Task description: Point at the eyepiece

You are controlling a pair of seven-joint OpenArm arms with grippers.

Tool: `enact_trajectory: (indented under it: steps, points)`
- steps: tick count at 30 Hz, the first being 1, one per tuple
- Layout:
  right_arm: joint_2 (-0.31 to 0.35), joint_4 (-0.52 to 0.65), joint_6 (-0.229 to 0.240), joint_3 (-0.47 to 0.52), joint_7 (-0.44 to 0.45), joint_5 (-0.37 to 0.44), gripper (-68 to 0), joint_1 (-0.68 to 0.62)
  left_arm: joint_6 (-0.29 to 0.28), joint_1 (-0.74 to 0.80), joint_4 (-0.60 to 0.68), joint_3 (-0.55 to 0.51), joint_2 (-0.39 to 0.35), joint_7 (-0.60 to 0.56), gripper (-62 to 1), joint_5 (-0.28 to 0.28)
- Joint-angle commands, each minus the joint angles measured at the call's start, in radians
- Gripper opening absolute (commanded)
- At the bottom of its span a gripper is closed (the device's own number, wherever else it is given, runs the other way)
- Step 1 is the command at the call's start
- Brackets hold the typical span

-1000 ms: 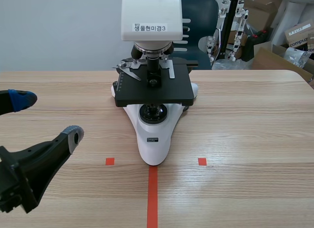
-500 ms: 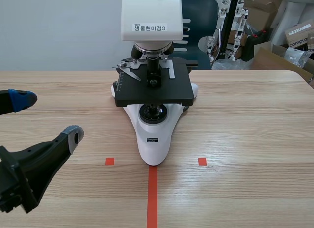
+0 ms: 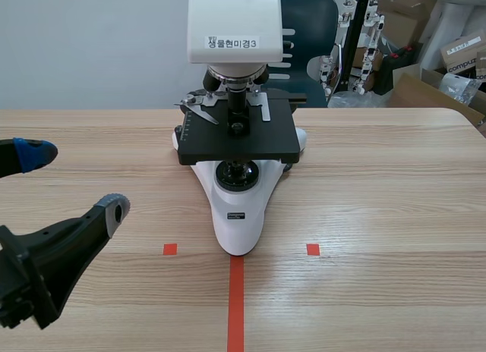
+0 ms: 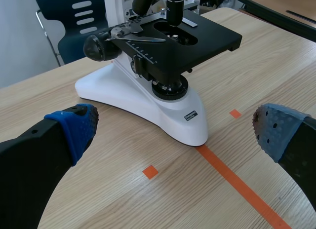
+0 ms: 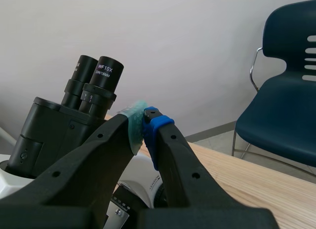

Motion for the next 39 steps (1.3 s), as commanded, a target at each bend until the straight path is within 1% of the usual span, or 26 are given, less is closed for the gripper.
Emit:
enact_trajectory:
  steps: [1, 17, 39]
  points:
    - [0.008, 0.014, 0.0, 0.013, 0.018, 0.011, -66.9, 0.026, 0.001, -0.001, 0.021, 0.001, 0.01, -0.014, 1.4, -0.011]
    - [0.008, 0.014, 0.0, 0.013, -0.062, 0.011, -66.9, 0.026, 0.001, -0.001, 0.021, 0.001, 0.01, -0.014, 1.4, -0.011]
    - [0.008, 0.014, 0.0, 0.013, -0.06, 0.011, -66.9, 0.026, 0.001, -0.001, 0.021, 0.001, 0.01, -0.014, 1.4, -0.011]
